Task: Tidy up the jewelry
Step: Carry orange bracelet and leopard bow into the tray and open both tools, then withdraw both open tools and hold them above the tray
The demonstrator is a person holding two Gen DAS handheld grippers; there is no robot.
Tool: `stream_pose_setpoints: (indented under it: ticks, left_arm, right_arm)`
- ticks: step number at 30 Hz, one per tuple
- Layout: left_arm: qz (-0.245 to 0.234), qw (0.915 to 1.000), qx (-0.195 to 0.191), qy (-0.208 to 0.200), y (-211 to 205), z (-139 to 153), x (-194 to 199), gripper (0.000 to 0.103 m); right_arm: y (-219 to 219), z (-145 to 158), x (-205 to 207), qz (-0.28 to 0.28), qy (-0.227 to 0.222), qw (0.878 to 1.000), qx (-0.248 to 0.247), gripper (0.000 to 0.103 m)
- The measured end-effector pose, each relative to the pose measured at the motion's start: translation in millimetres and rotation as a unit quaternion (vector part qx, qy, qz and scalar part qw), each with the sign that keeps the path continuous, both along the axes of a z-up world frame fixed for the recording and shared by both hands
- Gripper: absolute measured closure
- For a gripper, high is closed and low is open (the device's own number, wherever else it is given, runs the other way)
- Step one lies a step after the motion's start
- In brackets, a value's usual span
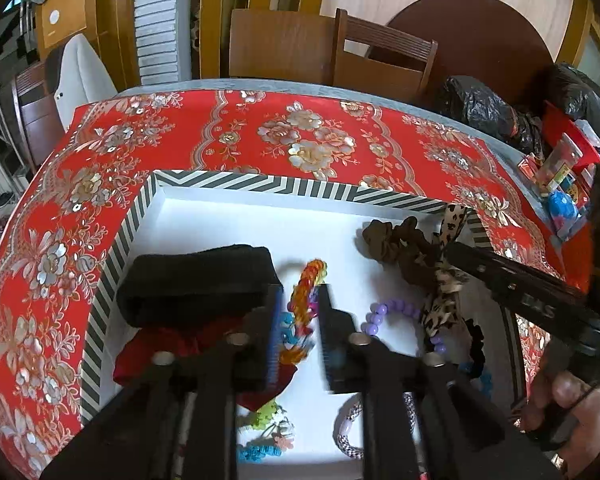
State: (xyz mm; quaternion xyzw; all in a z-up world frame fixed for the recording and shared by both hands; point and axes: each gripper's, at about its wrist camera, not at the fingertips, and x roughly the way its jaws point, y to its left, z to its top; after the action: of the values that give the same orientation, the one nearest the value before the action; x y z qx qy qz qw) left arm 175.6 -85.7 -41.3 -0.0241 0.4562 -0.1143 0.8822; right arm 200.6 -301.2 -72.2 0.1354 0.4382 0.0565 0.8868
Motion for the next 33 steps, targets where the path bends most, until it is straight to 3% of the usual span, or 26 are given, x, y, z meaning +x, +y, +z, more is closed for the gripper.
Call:
stream_pose_setpoints:
  ticks: [2, 11, 16, 33]
  left_arm:
    - [0.002, 1.0, 0.001, -0.003, 0, 1, -4, 0.061]
    - [0.014, 0.9994, 0.03, -0.006, -3, 4, -38, 0.061]
    - [0.019, 0.9994, 0.022, -0.017, 3, 9, -63, 0.061]
    - [0.059, 0.9933, 0.037, -0.092, 33, 41, -135, 0.061]
  right_arm:
    - [-2, 6, -10, 0.006, -0.007, 1.0, -0.004, 0.055]
    - [1, 29, -68, 0.011, -0.04, 0.998, -0.054, 0.051]
    - [11, 36, -96, 0.008, -0.052, 0.996, -0.072, 0.045]
    - [57, 51, -151, 0.028, -0.076, 0.993, -0.084, 0.04]
